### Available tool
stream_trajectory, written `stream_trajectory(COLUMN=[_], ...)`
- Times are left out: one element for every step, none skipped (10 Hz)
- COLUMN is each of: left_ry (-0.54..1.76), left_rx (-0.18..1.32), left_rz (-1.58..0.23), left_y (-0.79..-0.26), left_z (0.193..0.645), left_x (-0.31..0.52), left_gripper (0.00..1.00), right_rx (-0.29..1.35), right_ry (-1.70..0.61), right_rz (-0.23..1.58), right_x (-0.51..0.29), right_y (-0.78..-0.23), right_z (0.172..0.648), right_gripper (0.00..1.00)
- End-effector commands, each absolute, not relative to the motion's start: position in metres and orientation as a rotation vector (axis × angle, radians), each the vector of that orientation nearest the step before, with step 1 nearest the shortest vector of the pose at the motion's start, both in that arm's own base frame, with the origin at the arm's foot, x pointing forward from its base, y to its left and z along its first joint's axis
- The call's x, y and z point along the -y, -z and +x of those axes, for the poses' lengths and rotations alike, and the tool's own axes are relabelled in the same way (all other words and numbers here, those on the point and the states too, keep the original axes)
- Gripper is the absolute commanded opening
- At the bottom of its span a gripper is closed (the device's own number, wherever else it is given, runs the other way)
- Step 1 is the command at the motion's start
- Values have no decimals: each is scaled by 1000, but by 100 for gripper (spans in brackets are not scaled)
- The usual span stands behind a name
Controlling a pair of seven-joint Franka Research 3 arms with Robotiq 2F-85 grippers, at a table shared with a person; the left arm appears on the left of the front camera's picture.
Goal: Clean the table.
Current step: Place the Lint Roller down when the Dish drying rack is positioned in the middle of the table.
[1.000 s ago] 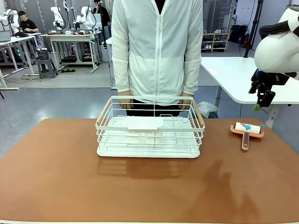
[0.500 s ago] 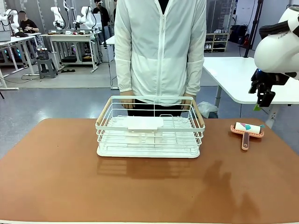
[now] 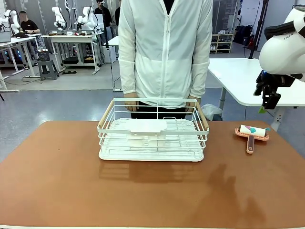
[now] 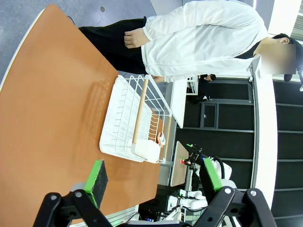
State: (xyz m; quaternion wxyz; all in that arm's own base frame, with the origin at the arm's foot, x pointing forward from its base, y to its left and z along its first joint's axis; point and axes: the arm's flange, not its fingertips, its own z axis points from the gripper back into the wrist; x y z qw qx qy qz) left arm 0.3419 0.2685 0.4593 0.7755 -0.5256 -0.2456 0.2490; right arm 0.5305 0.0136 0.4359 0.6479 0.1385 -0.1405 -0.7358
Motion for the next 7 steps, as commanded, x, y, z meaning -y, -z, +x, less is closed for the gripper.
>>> stream_trajectory(left_ry=[-525, -525, -525, -525, -525, -525, -525], left_rx=[547, 547, 547, 547, 547, 547, 547], left_rz=[-1159, -1159, -1159, -1159, -1159, -1159, -1159], left_y=[-461, -461, -461, -461, -461, -461, -461], left_z=[340, 340, 340, 340, 340, 340, 340], left_x=[-270, -270, -270, -270, -270, -270, -270], left_gripper=[100, 100, 100, 100, 100, 100, 100], right_rx=[315, 315, 315, 315, 315, 315, 315], right_ry=[1660, 1660, 1660, 1660, 1660, 1660, 1660], right_rz=[332, 332, 332, 332, 332, 332, 332], right_x=[-14, -14, -14, -14, -14, -14, -14], right_y=[-437, -437, -437, -437, -437, -437, -437], right_z=[532, 532, 532, 532, 532, 532, 532], right_gripper=[100, 100, 100, 100, 100, 100, 100])
